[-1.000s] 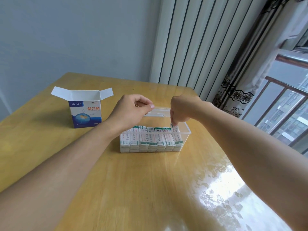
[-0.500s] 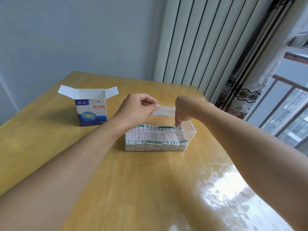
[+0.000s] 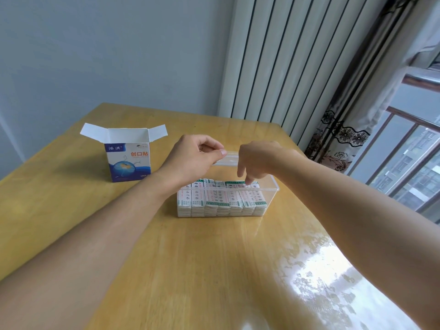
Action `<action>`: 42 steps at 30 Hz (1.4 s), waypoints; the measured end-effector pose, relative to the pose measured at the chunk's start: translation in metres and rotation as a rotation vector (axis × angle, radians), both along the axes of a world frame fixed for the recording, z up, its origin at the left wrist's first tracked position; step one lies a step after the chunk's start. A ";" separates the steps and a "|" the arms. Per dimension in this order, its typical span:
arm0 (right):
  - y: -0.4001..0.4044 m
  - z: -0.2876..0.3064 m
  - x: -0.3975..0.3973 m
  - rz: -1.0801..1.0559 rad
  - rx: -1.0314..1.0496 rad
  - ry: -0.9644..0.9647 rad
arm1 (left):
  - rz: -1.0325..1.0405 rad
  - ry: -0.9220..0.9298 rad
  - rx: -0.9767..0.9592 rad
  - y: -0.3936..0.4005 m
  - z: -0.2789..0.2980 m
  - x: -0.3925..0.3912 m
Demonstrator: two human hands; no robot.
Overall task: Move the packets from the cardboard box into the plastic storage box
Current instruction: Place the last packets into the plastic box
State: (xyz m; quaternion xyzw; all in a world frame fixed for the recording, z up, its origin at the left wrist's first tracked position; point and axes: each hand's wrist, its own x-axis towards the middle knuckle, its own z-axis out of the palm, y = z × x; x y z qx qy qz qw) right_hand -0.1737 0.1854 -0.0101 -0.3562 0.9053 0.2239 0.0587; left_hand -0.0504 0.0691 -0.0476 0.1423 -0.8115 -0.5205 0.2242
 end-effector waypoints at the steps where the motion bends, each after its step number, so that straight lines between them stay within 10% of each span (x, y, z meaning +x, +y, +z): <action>1: -0.001 -0.002 0.000 0.009 0.014 -0.010 | 0.000 0.001 -0.002 0.000 0.000 0.000; 35: -0.002 -0.003 0.005 -0.085 -0.032 0.062 | 0.023 0.021 0.036 0.000 0.003 0.003; 42: -0.003 -0.004 0.007 0.118 -0.324 -0.032 | 0.115 0.102 0.116 -0.008 0.006 0.002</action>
